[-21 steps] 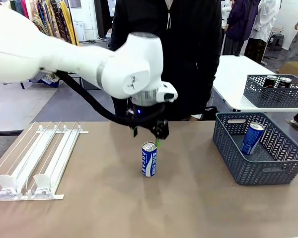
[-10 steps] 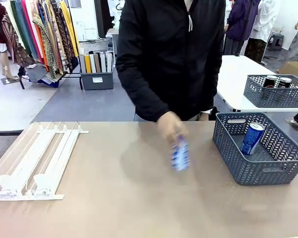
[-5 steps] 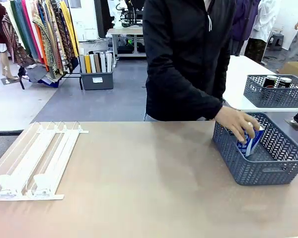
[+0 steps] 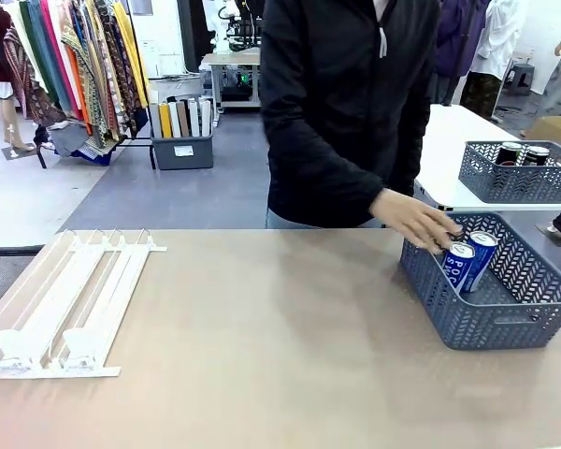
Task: Retrieve and store the cans from the dispenser.
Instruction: Pick up one can from the Automatic Can Dispenser and place it in the middle of the table.
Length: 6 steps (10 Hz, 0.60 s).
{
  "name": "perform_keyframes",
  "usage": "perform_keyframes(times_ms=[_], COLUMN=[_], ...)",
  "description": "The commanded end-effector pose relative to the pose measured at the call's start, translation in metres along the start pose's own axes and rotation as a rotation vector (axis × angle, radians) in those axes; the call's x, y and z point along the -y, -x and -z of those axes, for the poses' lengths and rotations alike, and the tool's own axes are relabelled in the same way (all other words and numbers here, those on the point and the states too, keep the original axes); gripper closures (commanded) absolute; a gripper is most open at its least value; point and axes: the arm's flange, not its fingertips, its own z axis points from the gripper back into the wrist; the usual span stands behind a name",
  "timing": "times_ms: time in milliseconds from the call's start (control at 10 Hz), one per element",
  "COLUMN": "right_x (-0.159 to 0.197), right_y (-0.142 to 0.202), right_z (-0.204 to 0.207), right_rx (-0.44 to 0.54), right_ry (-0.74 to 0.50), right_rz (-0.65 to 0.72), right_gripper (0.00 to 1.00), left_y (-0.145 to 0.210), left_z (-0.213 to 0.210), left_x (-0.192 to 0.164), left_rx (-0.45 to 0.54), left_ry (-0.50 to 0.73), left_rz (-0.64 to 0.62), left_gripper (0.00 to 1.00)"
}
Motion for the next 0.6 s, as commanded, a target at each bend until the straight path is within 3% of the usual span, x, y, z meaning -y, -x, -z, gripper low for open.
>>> perform_keyframes(times_ms=[0, 500], right_x=[-0.0012, -0.0012], right_y=[-0.0026, -0.0026], right_z=[0.003, 0.003], right_rx=[0.018, 0.018], right_ry=[-0.032, -0.032], right_rz=[-0.026, -0.026], right_gripper=[0.0, 0.0], left_y=[0.0013, 0.0013], left_z=[-0.0011, -0.0011], left_x=[0.0021, 0.0021], left_rx=[-0.005, -0.005], left_ry=[0.006, 0.006], left_rz=[-0.004, -0.004], left_gripper=[0.0, 0.0])
